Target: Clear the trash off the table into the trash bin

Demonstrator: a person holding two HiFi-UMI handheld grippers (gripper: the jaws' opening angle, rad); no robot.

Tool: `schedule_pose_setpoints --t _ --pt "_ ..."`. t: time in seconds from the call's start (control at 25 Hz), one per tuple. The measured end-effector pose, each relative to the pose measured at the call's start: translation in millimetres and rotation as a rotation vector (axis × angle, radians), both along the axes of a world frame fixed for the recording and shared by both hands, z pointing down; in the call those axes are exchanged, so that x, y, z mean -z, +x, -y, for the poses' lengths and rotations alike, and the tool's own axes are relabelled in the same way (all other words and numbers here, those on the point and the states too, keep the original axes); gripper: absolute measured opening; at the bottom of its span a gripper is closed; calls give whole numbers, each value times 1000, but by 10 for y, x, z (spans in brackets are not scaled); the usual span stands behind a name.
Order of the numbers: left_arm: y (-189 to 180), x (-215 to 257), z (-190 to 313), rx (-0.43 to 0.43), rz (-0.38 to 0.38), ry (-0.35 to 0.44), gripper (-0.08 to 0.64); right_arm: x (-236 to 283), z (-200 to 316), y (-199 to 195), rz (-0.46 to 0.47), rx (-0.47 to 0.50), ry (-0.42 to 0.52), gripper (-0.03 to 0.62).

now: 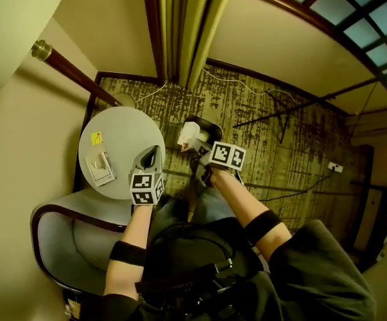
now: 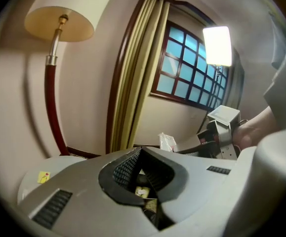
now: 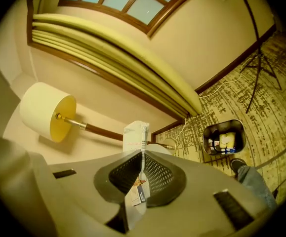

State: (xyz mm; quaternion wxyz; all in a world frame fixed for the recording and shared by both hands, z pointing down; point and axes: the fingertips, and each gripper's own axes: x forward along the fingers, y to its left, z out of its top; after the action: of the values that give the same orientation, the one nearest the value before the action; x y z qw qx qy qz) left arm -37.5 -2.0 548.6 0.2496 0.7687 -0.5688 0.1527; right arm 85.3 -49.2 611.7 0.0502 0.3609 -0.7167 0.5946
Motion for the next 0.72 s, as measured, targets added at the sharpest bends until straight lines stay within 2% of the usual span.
schedule_pose_setpoints --t 0.16,0.36,0.48,0.6,0.72 --pt "370 -75 170 -97 9 -2 0 -234 -18 450 -6 -110 -36 34" --pt "699 -247 290 -165 9 -44 0 -534 -54 684 -17 -172 -89 34" --pt "819 -482 336 -184 8 -63 0 -734 -30 744 -46 -157 -101 34" --pt "1015 -672 401 -214 -28 -101 0 -1034 52 808 -67 -163 -125 34" --pt "1082 -1085 487 -220 -20 -123 0 -1399 207 835 -87 -152 -132 34"
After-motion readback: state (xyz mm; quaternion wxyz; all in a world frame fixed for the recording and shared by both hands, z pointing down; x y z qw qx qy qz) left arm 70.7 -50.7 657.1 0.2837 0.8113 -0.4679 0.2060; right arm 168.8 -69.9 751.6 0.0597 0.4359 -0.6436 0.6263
